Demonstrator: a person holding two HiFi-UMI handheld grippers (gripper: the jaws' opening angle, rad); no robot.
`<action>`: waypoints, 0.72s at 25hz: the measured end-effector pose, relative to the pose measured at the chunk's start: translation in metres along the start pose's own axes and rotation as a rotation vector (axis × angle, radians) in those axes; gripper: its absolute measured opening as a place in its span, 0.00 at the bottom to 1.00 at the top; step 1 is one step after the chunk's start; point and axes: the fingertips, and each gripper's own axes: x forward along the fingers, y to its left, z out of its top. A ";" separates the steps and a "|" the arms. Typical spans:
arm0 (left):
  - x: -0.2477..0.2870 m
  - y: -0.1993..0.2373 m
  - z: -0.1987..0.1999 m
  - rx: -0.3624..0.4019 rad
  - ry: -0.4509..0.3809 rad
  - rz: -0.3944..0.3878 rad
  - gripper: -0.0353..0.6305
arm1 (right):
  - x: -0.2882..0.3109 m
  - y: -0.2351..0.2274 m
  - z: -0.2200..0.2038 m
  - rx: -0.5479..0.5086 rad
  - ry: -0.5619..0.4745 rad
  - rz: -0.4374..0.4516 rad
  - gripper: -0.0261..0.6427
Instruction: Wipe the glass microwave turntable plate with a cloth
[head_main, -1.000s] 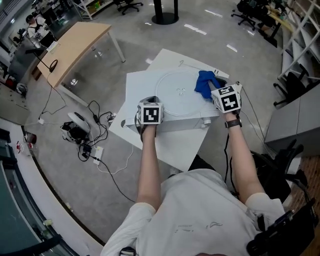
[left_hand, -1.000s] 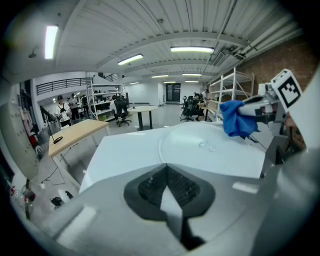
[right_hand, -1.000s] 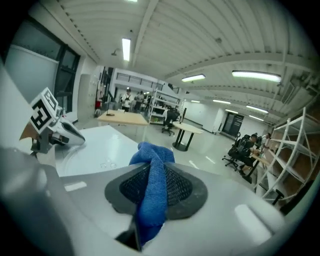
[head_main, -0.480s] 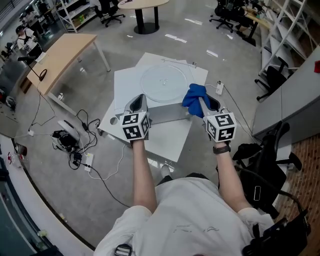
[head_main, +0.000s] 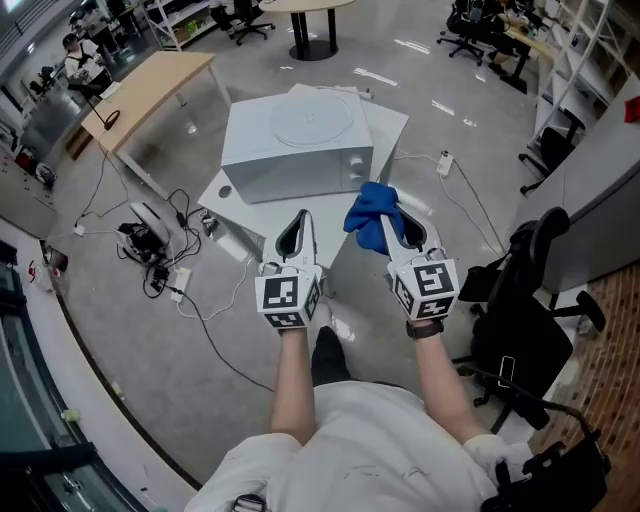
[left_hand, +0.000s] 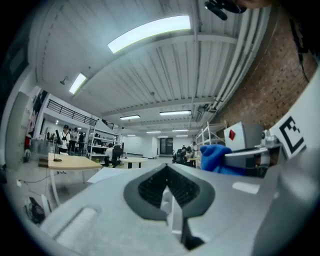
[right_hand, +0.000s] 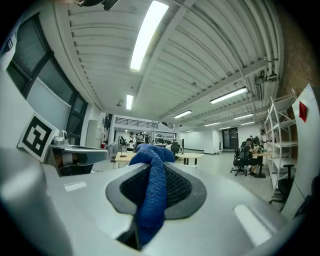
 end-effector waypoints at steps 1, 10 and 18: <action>-0.015 -0.015 -0.003 0.010 0.026 -0.008 0.06 | -0.016 0.003 -0.004 0.014 0.000 -0.001 0.14; -0.084 -0.052 0.039 0.117 -0.026 -0.013 0.06 | -0.096 0.042 0.020 -0.005 -0.045 0.005 0.14; -0.138 -0.065 0.052 0.150 -0.064 -0.076 0.06 | -0.152 0.047 0.058 -0.014 -0.119 -0.118 0.14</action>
